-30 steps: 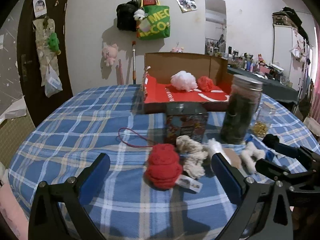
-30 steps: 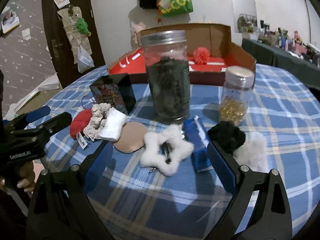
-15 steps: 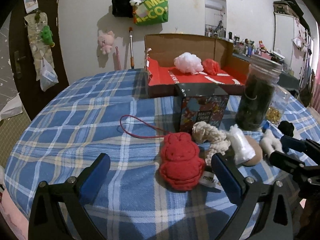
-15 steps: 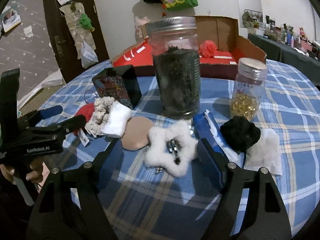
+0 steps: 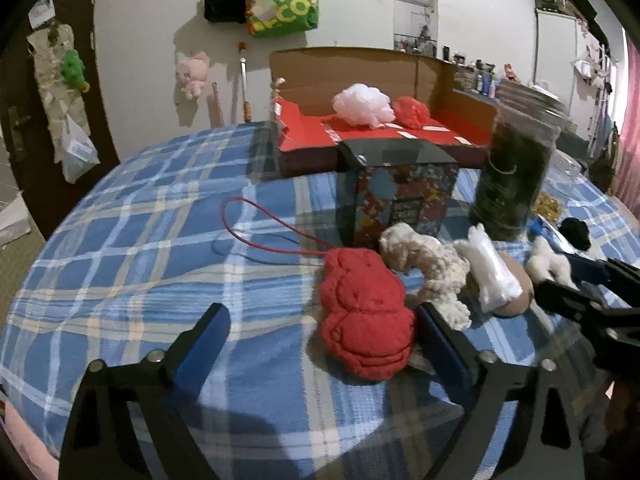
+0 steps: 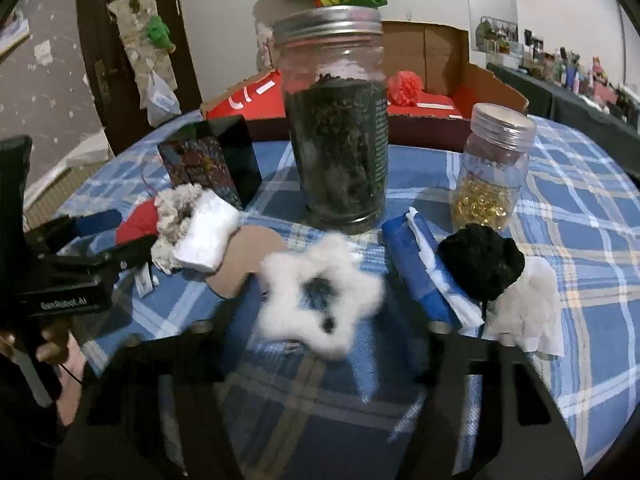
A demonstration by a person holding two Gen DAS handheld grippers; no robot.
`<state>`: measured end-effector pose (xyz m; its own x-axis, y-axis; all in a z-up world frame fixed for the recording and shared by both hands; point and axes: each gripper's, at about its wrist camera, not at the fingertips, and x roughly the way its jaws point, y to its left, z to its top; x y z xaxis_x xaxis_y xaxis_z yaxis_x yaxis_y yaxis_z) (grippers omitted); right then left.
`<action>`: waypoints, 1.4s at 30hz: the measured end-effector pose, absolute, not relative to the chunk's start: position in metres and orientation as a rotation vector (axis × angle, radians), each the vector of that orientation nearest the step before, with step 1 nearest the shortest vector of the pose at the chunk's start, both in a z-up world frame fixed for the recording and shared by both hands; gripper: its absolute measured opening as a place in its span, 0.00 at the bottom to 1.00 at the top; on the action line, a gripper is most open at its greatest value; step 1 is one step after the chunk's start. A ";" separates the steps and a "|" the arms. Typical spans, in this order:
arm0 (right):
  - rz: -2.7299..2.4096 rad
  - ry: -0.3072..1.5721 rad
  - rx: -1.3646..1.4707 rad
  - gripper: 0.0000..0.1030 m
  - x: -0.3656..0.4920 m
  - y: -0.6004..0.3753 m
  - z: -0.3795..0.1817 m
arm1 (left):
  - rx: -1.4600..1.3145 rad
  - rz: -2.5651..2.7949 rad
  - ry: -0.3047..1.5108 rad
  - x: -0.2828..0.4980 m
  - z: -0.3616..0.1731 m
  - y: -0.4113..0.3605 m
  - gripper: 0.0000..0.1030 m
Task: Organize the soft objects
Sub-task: 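Grasp the red knitted pouch with the left tool while the right tool grasps the white star plush, then lift the red pouch with the left tool while the right tool lifts the star plush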
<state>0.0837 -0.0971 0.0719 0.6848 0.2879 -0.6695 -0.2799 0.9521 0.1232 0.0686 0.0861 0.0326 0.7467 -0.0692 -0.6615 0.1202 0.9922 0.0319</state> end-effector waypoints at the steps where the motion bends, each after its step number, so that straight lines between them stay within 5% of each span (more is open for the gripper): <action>1: 0.320 0.748 0.007 0.51 0.083 -0.096 0.072 | 0.072 -0.115 0.726 0.070 0.031 0.085 0.78; 3: 0.329 0.738 0.002 0.49 0.081 -0.097 0.073 | 0.070 -0.149 0.732 0.069 0.029 0.082 0.41; 4: 0.336 0.730 0.007 0.46 0.079 -0.098 0.074 | 0.072 -0.166 0.735 0.069 0.028 0.080 0.37; 5: 0.336 0.726 0.006 0.43 0.078 -0.099 0.075 | 0.076 -0.183 0.734 0.067 0.028 0.077 0.37; 7: 0.319 0.705 0.002 0.15 0.074 -0.104 0.080 | 0.081 -0.177 0.723 0.065 0.031 0.074 0.36; 25: 0.412 0.694 0.157 0.10 0.072 -0.141 0.099 | 0.013 -0.271 0.609 0.037 0.084 0.058 0.35; 42: 0.368 0.747 0.183 0.09 0.066 -0.186 0.104 | -0.010 -0.445 0.693 0.039 0.067 -0.002 0.35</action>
<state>0.0657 -0.1863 0.1037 0.6737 0.3899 -0.6278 -0.2609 0.9203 0.2915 0.0388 -0.0015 0.0672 0.6799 -0.3996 -0.6149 0.3929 0.9065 -0.1547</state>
